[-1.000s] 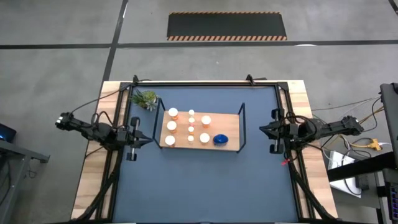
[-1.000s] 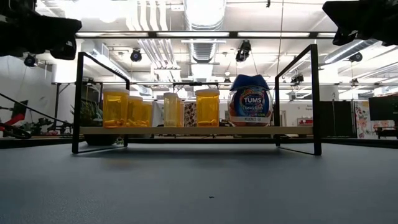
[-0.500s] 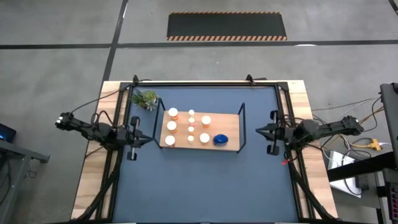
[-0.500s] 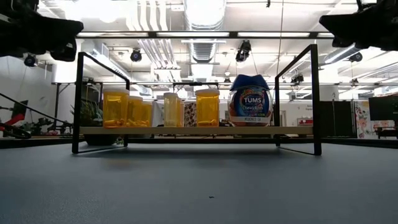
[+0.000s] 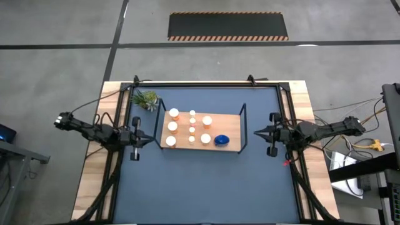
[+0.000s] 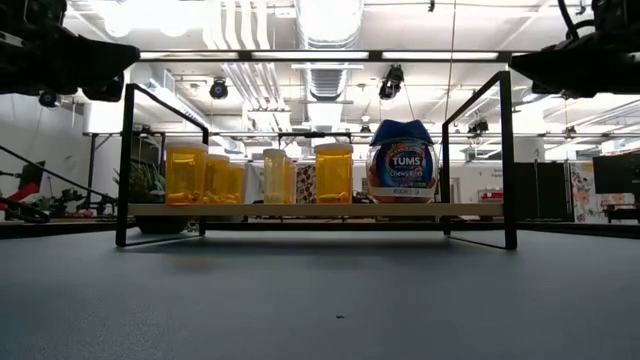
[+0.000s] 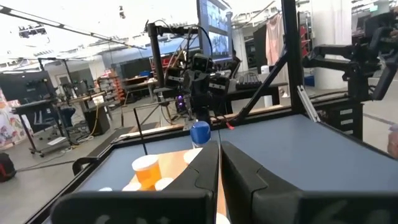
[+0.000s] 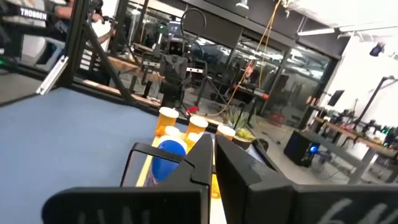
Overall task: Pick and place medicine bottles onto shelf by color
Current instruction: Return to Home Position
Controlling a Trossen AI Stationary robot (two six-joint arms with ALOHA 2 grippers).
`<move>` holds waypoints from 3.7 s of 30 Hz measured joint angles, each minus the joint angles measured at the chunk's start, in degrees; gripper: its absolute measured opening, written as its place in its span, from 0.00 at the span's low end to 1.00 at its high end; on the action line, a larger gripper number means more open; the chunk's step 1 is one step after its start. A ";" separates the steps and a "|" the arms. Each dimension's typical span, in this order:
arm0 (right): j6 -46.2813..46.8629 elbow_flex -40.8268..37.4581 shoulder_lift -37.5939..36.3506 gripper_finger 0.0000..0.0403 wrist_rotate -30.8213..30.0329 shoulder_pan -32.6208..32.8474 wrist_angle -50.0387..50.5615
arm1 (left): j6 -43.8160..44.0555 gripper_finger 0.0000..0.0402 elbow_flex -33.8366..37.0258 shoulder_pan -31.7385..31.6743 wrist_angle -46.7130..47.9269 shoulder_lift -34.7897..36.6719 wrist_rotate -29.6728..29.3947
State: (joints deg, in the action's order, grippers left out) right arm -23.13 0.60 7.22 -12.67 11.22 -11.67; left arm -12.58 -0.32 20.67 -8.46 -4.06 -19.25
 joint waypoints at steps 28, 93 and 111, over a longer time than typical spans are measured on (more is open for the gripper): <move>3.67 0.00 0.00 0.02 0.02 0.00 -0.08 | -0.11 0.00 0.07 -0.02 -0.03 -1.19 -0.13; 3.64 0.00 0.00 0.02 0.03 0.01 -0.08 | -0.11 0.00 0.07 -0.02 -0.03 -1.54 -0.28; 3.67 0.00 0.00 0.02 0.03 0.00 -0.08 | -0.09 0.00 0.07 -0.02 -0.03 -1.54 -0.17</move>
State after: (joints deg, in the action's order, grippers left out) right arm -19.46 0.60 7.22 -12.64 11.22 -11.75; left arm -12.67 -0.25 20.64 -8.49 -5.61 -19.42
